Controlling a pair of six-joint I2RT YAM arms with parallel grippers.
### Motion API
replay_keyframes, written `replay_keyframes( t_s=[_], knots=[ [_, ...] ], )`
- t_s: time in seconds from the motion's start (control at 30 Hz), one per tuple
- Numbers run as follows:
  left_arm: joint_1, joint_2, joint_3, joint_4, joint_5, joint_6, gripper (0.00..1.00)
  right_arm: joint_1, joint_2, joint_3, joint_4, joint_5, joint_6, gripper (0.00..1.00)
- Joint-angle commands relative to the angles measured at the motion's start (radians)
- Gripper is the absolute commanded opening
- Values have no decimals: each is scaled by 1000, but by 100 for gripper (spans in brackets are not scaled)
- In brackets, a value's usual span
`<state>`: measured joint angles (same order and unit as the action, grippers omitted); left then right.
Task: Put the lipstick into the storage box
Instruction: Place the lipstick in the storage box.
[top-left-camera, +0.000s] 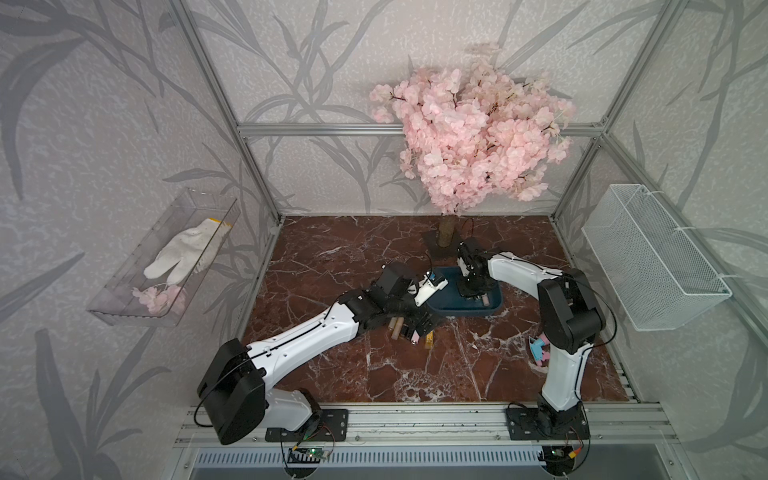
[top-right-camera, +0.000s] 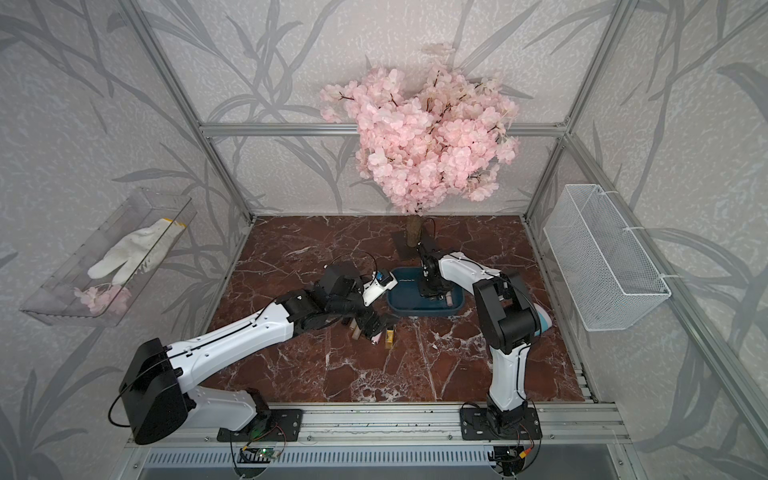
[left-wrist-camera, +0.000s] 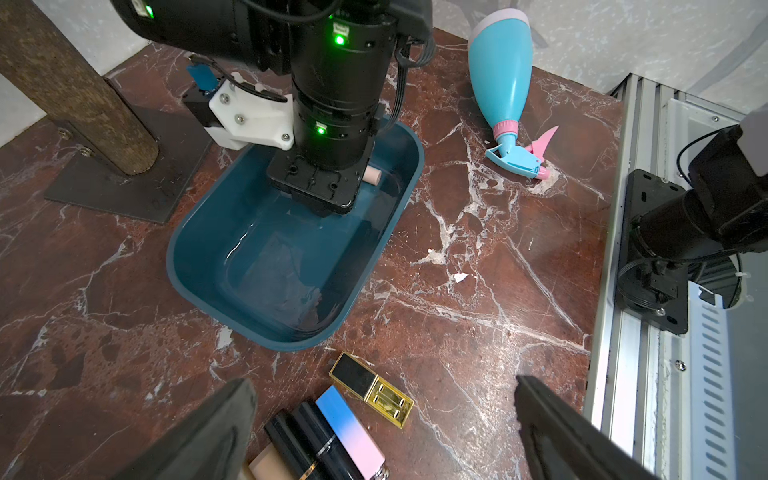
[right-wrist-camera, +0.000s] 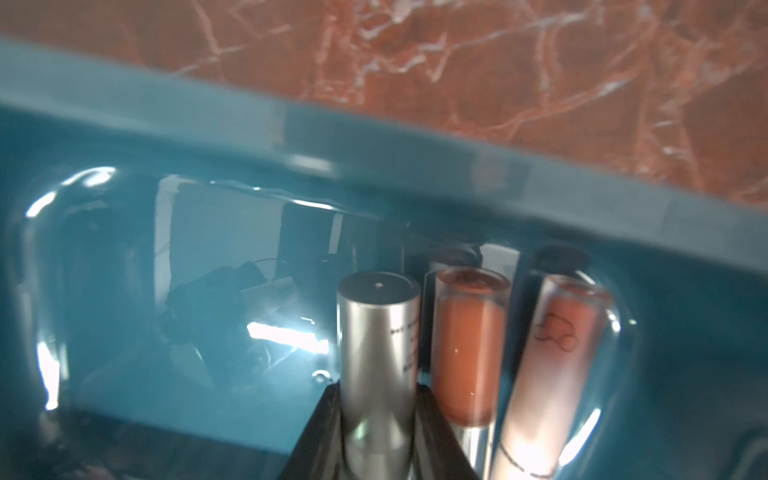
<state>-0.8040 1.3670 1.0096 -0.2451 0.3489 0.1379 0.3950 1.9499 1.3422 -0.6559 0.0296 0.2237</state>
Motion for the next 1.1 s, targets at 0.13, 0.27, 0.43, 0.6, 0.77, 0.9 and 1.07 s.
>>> replay_keyframes(
  t_s=[0.13, 0.27, 0.43, 0.6, 0.77, 0.9, 1.07],
  knots=[
    [-5, -3, -15, 10, 24, -8, 100, -21, 6, -23, -1, 44, 8, 29],
    [-7, -5, -16, 10, 22, -15, 100, -22, 10, -24, -3, 48, 3, 37],
    [-13, -8, -18, 9, 20, -24, 100, -23, 4, -35, -2, 53, -5, 43],
    [-18, -11, -26, 19, 12, -34, 100, -25, -9, -39, -3, 56, -11, 43],
    [-23, -10, -24, 27, 4, -41, 100, -24, -30, -36, -11, 60, -18, 44],
    [-24, -16, -27, 31, -4, -50, 100, -24, -55, -35, -16, 52, -12, 44],
    [-24, -45, -44, 30, -55, -61, 100, -24, -95, -35, -28, 44, -1, 45]
  ],
)
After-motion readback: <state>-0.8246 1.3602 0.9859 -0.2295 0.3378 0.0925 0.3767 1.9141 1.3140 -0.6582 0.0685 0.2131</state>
